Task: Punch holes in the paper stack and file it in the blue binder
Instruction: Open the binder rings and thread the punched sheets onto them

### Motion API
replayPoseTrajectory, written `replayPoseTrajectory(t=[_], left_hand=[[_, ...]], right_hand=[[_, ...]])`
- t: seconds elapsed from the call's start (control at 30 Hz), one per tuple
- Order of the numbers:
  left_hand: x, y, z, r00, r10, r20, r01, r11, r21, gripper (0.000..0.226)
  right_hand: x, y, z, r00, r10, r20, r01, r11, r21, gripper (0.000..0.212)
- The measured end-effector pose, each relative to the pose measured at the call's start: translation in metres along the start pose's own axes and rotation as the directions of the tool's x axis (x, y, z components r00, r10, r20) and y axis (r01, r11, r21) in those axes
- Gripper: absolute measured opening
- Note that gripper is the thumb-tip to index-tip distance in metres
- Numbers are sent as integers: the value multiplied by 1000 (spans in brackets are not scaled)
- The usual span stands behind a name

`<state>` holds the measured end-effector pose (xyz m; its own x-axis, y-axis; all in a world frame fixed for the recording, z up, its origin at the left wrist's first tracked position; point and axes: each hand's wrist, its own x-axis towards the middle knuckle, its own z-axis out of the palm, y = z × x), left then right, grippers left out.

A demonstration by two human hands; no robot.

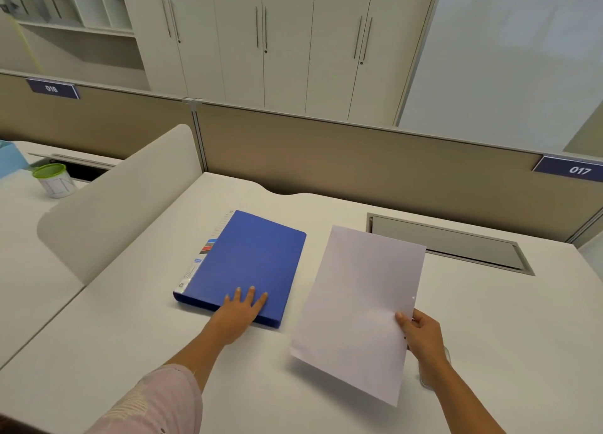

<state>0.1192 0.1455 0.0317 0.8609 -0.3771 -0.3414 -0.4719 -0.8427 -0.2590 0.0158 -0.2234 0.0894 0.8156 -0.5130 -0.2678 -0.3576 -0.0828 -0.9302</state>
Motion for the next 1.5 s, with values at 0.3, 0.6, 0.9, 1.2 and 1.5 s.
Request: replayPoseTrajectory(t=[0.3, 0.6, 0.9, 1.2, 1.5], left_hand=[[-27, 1, -60, 836, -296, -462, 9, 849, -528, 58], [-82, 15, -71, 690, -552, -469, -312, 358, -880, 50], [-125, 28, -58, 626, -724, -290, -443, -24, -896, 49], [-159, 20, -27, 512, -857, -60, -484, -231, -844, 50], [-167, 31, 5, 396, -911, 115, -399, -284, -872, 63]], right_hand=[[18, -18, -19, 999, -8, -51, 9, 1000, 26, 21], [35, -36, -20, 997, -40, -67, 38, 999, -20, 21], [42, -22, -2, 999, 27, 18, -22, 976, -216, 14], [40, -7, 11, 989, 101, 107, -63, 948, -311, 16], [30, 15, 28, 981, 133, 142, -72, 927, -367, 20]])
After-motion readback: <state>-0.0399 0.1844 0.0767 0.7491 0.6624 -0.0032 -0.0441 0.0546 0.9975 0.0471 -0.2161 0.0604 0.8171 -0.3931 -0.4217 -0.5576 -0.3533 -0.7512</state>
